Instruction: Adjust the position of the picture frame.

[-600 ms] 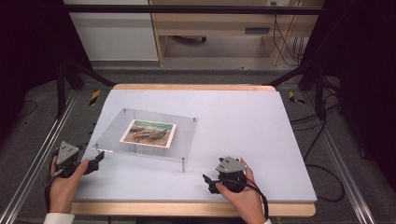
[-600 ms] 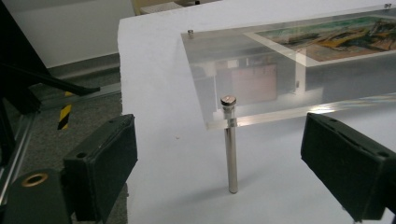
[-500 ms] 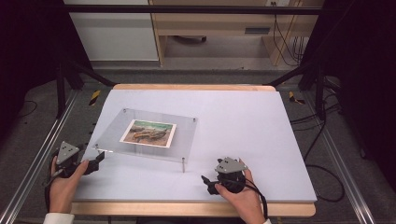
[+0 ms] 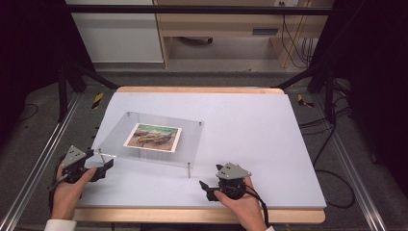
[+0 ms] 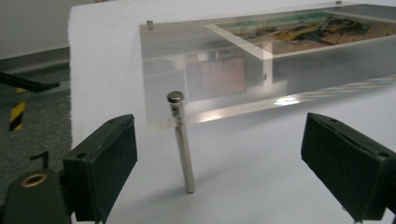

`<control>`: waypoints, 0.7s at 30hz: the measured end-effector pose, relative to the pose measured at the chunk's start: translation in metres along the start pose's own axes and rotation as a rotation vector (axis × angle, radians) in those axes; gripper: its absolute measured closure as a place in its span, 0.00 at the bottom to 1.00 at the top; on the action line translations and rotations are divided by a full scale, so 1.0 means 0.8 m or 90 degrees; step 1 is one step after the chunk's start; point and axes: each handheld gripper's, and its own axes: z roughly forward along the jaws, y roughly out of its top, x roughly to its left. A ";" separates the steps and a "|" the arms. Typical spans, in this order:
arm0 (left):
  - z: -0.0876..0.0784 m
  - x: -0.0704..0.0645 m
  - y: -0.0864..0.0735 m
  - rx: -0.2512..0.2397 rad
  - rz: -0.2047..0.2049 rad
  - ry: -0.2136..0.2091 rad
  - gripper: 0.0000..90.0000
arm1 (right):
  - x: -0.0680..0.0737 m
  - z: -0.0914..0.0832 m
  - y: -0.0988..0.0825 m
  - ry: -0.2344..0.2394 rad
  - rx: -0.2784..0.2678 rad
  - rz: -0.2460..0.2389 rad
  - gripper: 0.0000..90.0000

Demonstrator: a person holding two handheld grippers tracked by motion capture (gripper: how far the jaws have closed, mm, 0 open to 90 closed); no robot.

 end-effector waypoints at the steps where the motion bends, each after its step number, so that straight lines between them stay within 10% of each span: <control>1: 0.000 0.000 0.000 0.000 0.000 0.000 0.11 | 0.000 0.000 0.000 0.000 0.000 0.000 0.22; 9: 0.004 0.000 -0.002 -0.002 -0.025 -0.008 0.14 | 0.012 0.017 0.009 0.037 -0.010 0.015 0.27; 21: 0.007 0.000 -0.002 0.003 -0.026 0.016 0.28 | 0.015 0.057 0.015 0.055 0.012 0.023 0.61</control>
